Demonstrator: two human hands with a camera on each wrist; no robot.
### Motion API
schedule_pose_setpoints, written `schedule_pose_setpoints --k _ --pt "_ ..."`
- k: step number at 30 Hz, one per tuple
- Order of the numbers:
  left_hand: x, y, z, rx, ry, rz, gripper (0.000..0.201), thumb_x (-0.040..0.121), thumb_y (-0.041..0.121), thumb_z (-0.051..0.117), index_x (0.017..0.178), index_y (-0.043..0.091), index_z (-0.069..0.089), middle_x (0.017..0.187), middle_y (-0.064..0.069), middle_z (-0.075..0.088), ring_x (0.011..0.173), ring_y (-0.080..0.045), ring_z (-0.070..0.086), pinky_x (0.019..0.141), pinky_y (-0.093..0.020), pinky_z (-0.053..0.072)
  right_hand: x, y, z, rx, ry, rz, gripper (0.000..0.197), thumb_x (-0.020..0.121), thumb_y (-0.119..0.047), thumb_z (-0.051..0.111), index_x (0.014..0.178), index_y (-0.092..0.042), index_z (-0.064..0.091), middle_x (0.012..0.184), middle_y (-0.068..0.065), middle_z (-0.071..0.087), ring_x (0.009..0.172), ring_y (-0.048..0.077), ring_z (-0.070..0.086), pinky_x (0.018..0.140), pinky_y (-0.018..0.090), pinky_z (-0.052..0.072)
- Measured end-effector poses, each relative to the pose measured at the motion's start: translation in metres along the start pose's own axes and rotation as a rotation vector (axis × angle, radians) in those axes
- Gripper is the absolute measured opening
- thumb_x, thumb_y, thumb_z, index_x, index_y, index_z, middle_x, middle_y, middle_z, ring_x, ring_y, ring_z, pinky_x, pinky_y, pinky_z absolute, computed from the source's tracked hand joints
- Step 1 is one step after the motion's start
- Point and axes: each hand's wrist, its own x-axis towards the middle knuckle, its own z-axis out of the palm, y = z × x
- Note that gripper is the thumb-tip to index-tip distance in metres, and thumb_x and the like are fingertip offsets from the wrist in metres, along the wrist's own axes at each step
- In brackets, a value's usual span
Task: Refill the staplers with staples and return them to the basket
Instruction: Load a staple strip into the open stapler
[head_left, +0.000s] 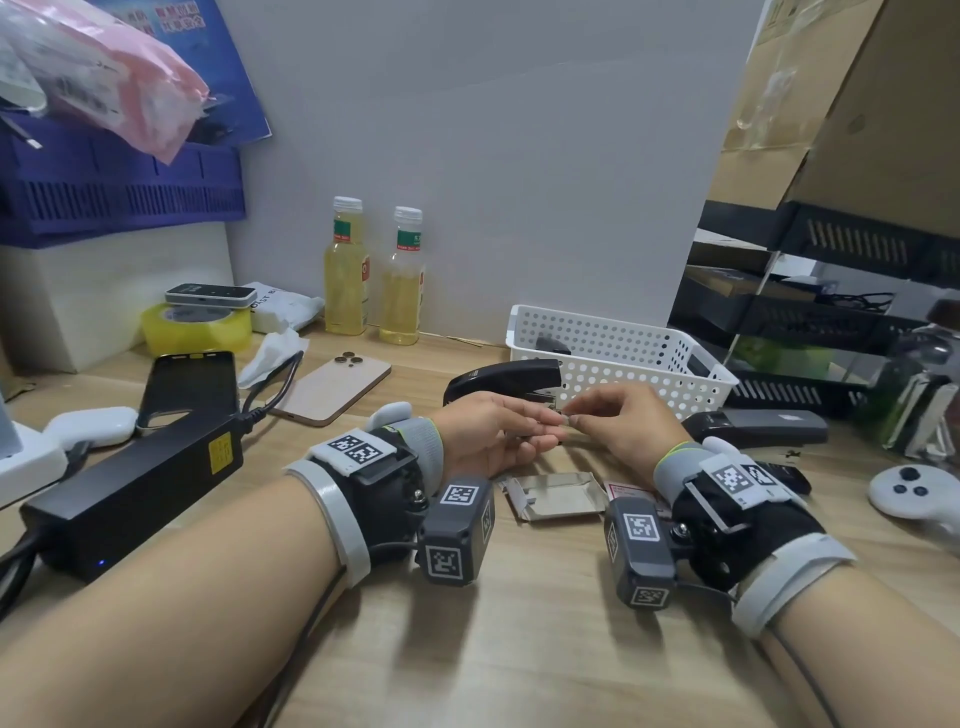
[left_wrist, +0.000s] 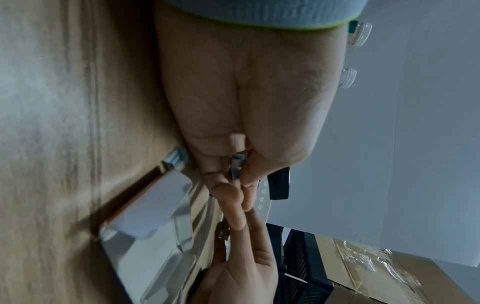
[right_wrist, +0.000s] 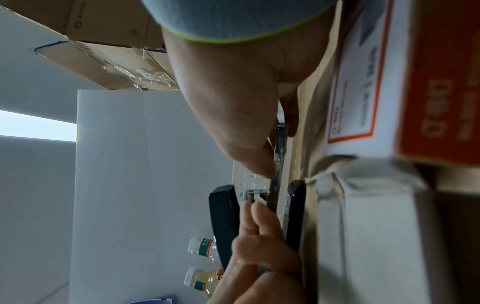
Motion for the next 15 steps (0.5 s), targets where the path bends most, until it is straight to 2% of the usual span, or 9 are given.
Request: schedule_pose_setpoints --k 3,5,6,9,12,15 --pt "-0.001 0.001 0.000 0.014 -0.016 -0.008 0.031 0.099 -0.011 0.034 0.108 -0.006 0.063 0.100 -0.020 0.069 0.075 -0.015 0.073 0.060 -0.016 0.054 -0.005 -0.008 -0.004 0.063 0.062 -0.065 0.010 0.088 -0.019 0.070 0.095 -0.022 0.078 0.092 -0.008 0.075 0.093 0.012 0.070 0.091 0.028 0.053" --pt "-0.003 0.004 0.000 0.056 -0.028 -0.034 0.031 0.101 -0.010 0.032 0.107 -0.006 0.063 0.092 -0.016 0.069 0.066 -0.012 0.069 0.054 -0.014 0.051 -0.009 -0.014 -0.006 0.081 0.056 -0.106 0.013 0.092 -0.018 0.065 0.094 -0.020 0.077 0.093 -0.007 0.076 0.095 0.010 0.069 0.087 0.019 0.050" --pt "-0.005 0.007 -0.001 0.096 -0.038 -0.047 0.032 0.101 -0.009 0.032 0.106 -0.005 0.063 0.087 -0.014 0.067 0.061 -0.010 0.065 0.050 -0.013 0.047 -0.010 -0.015 -0.006 0.091 0.027 -0.096 0.013 0.094 -0.019 0.063 0.094 -0.020 0.076 0.093 -0.006 0.077 0.095 0.010 0.070 0.089 0.019 0.050" --pt "-0.012 0.020 -0.015 0.275 -0.091 -0.098 0.033 0.101 -0.009 0.030 0.105 -0.002 0.062 0.076 -0.006 0.056 0.051 -0.006 0.050 0.042 -0.013 0.034 -0.012 -0.013 -0.004 0.087 -0.051 -0.043 0.014 0.095 -0.025 0.061 0.095 -0.021 0.075 0.095 -0.007 0.077 0.099 0.010 0.070 0.098 0.031 0.050" --pt "-0.020 0.029 -0.029 0.508 -0.079 -0.133 0.028 0.103 0.002 0.037 0.105 0.001 0.064 0.069 -0.002 0.048 0.046 -0.004 0.036 0.040 -0.015 0.024 -0.016 -0.014 -0.010 0.038 -0.055 -0.032 0.014 0.096 -0.026 0.060 0.092 -0.022 0.073 0.096 -0.009 0.076 0.099 0.009 0.069 0.092 0.028 0.049" --pt "-0.033 0.034 -0.030 0.724 -0.040 -0.171 0.018 0.099 0.012 0.053 0.103 0.007 0.070 0.062 0.005 0.051 0.046 -0.004 0.034 0.041 -0.016 0.024 -0.024 -0.021 -0.017 -0.018 -0.019 -0.080 0.013 0.095 -0.028 0.061 0.093 -0.025 0.074 0.094 -0.014 0.073 0.093 0.001 0.064 0.082 0.020 0.045"
